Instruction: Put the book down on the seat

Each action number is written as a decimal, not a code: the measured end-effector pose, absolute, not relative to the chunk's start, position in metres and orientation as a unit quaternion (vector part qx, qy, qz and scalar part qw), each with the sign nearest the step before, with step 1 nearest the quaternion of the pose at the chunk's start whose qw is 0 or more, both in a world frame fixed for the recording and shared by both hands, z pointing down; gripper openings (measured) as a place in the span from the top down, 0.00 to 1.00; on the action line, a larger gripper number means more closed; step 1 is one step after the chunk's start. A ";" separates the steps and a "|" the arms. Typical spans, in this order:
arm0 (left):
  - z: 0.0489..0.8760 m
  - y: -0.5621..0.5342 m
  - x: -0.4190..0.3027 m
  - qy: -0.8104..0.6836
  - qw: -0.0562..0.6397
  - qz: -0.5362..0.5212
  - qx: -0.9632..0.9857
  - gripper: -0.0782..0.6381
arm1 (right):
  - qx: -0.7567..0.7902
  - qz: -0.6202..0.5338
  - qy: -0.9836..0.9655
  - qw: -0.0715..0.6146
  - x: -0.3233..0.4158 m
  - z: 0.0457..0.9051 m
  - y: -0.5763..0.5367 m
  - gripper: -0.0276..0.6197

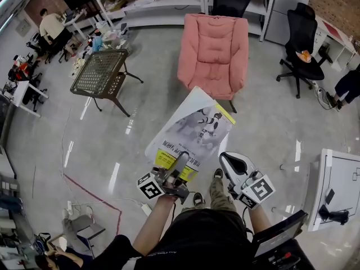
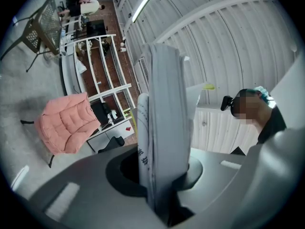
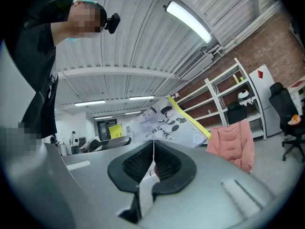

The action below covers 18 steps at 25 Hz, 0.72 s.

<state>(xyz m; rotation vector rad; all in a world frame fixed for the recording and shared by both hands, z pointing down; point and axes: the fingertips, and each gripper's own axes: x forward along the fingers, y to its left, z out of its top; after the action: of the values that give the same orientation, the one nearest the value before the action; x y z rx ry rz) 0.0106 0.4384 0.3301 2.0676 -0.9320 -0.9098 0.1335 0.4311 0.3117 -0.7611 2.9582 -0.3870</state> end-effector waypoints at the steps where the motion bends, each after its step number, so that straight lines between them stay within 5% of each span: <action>1: 0.331 0.429 0.013 -0.360 0.340 -0.349 0.796 0.79 | -0.245 -0.124 0.961 0.033 0.135 0.314 0.421 0.93; 18: 0.329 0.263 0.037 -0.415 0.339 -0.347 0.770 0.79 | -0.221 -0.160 0.961 0.047 0.180 0.331 0.238 0.94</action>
<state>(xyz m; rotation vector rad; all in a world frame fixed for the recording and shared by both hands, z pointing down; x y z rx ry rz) 0.0373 0.2632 0.3285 2.0047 -1.0808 -0.9045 0.1796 0.2378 0.3306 -0.6737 2.9323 -0.4886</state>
